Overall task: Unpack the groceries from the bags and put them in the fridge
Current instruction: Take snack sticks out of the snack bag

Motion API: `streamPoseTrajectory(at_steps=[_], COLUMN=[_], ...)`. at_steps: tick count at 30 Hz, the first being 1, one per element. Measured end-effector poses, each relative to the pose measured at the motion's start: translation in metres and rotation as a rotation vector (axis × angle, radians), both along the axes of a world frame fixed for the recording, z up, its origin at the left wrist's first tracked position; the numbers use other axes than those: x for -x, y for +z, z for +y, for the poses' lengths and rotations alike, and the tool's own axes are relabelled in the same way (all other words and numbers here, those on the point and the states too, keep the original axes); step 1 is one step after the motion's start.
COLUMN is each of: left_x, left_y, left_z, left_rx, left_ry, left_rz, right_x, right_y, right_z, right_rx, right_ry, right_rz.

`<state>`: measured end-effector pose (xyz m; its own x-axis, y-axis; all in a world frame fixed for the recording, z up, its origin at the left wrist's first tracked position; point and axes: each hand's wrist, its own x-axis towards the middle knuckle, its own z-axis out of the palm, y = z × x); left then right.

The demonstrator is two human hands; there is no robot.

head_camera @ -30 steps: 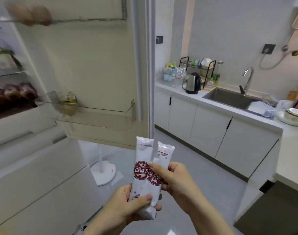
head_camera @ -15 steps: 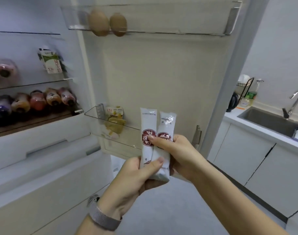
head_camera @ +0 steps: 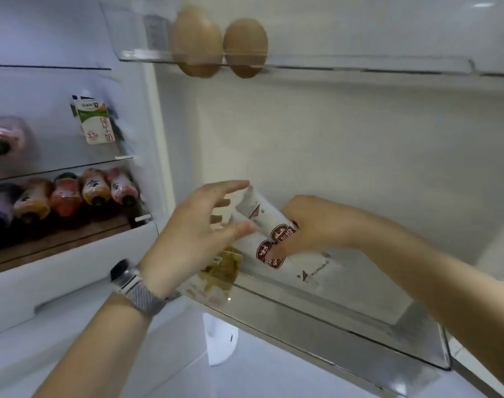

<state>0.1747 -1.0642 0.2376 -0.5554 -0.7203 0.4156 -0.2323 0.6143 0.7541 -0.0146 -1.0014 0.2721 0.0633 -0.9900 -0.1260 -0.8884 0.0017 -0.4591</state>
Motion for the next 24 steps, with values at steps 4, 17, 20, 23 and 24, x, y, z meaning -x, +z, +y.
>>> streamPoseTrajectory(at_steps=[4,17,20,23,24], left_x=[0.014,0.054,0.057,0.059,0.059], left_y=[-0.02,-0.037,-0.036,-0.037,-0.037], left_z=[-0.033,-0.077,-0.081,-0.076,-0.074], left_rx=[0.059,0.384,0.4,0.482,0.536], left_ry=[-0.251,-0.386,-0.424,-0.423,-0.406], left_rz=[-0.313,-0.976,-0.975,-0.969,-0.958], right_x=[-0.001,0.001,0.014,0.018,0.02], right_y=[-0.02,-0.065,-0.065,-0.067,-0.067], right_z=[-0.017,-0.007,0.017,0.025,0.027], right_rx=[-0.105,-0.059,0.03,0.046,0.041], right_ry=[0.039,-0.104,-0.222,-0.33,-0.36], right_rz=[0.203,0.485,0.47,0.412,0.391])
